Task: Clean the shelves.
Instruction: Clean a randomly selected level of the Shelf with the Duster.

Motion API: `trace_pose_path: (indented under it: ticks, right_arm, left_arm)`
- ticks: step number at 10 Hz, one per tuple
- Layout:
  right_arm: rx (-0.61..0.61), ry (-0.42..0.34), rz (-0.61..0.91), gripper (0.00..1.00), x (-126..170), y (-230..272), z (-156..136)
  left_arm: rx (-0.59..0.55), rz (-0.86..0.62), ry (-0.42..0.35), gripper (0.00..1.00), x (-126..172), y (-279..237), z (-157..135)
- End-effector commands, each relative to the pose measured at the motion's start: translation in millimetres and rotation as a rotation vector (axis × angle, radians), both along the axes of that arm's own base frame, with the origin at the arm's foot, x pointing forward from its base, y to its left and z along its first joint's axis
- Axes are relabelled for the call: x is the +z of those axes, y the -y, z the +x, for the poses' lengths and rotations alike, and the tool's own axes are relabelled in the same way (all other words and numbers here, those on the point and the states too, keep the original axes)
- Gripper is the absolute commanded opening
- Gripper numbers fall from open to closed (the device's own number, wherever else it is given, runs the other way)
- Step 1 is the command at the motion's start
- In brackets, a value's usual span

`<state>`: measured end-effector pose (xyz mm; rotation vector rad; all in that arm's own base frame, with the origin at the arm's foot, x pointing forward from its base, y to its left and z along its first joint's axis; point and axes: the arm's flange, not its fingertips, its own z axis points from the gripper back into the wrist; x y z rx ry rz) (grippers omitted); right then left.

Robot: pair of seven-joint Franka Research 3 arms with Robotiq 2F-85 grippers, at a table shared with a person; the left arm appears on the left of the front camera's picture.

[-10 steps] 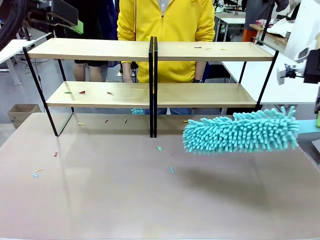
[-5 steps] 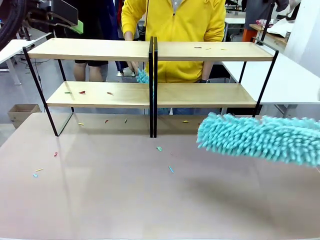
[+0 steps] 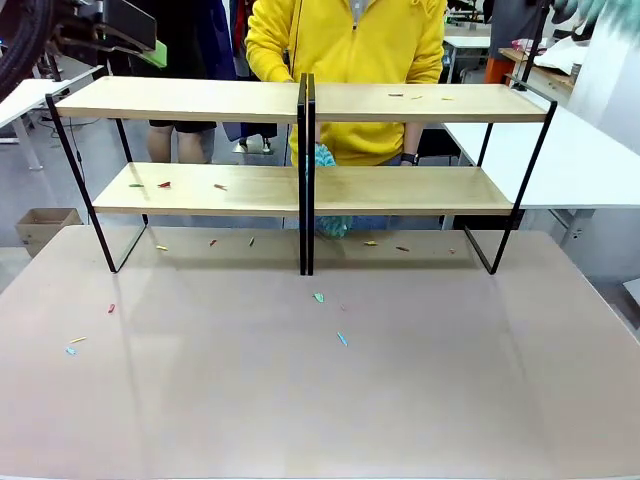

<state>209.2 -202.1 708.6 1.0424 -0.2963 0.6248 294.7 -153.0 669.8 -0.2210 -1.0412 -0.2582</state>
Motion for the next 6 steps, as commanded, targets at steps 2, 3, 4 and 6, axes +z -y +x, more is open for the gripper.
trace_pose_path:
  ticks: [2,3,4,6]
  right_arm:
    - [-0.149,0.168,-0.072,0.0,113,38,13]
    - [-0.183,0.179,-0.075,0.0,130,45,12]
    - [-0.212,0.145,-0.082,0.0,131,44,14]
    - [-0.146,0.205,-0.088,0.0,118,21,-9]
  left_arm:
    - [0.011,0.001,0.002,1.0,0,-1,0]
    - [0.011,0.001,0.002,1.0,0,-1,0]
    - [0.011,0.001,0.002,1.0,0,-1,0]
    - [0.011,0.001,0.002,1.0,0,-1,0]
